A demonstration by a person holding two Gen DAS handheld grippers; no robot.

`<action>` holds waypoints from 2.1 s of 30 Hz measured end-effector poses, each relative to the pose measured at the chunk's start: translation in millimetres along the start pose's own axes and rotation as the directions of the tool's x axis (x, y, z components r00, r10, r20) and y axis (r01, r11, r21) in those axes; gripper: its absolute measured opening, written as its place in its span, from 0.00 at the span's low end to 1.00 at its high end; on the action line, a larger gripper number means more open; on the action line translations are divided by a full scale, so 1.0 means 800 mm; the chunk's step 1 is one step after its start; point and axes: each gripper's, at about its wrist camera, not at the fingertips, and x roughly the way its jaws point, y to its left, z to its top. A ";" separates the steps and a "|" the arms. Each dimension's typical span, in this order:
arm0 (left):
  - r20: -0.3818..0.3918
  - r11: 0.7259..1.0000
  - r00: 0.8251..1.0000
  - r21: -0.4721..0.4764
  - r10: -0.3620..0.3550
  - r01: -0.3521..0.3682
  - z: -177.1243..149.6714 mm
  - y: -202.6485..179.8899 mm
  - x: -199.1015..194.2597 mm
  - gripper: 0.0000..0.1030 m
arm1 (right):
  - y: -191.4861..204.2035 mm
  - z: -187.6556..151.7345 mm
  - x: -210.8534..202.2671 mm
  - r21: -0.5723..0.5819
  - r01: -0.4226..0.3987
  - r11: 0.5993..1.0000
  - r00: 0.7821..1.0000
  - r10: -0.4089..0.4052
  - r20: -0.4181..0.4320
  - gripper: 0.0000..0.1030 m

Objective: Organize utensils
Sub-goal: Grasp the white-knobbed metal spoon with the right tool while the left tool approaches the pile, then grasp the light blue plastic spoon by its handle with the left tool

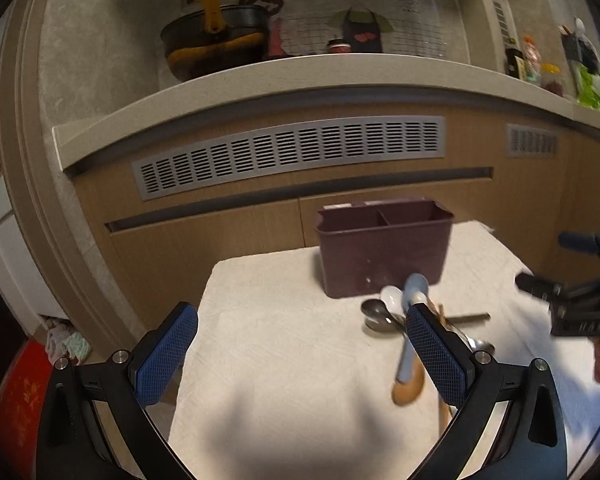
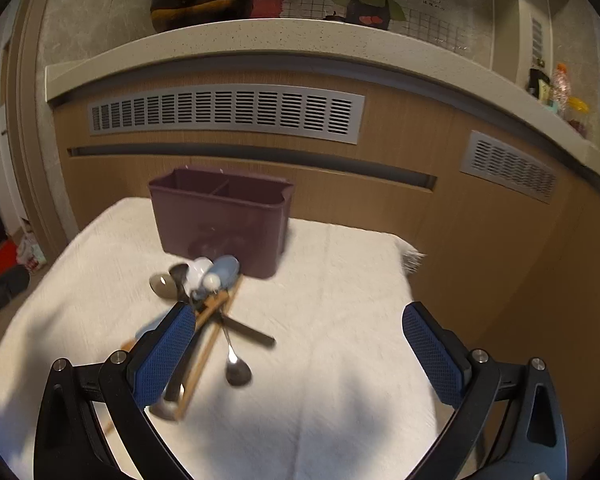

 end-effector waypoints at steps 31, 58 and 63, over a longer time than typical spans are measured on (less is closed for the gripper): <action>-0.314 0.975 0.926 -0.147 -0.207 0.168 -0.064 -0.019 0.130 0.66 | 0.050 -0.046 0.128 0.042 -0.412 0.910 0.819 0.390 -0.420 0.27; -0.398 0.931 0.853 -0.270 -0.338 0.243 -0.052 -0.042 0.147 0.72 | 0.022 -0.010 0.143 -0.026 -0.228 0.973 0.924 0.208 -0.320 0.19; -0.457 0.914 0.811 -0.343 -0.365 0.218 -0.038 -0.060 0.183 0.72 | -0.006 -0.033 0.126 0.032 -0.209 0.977 0.932 0.209 -0.295 0.19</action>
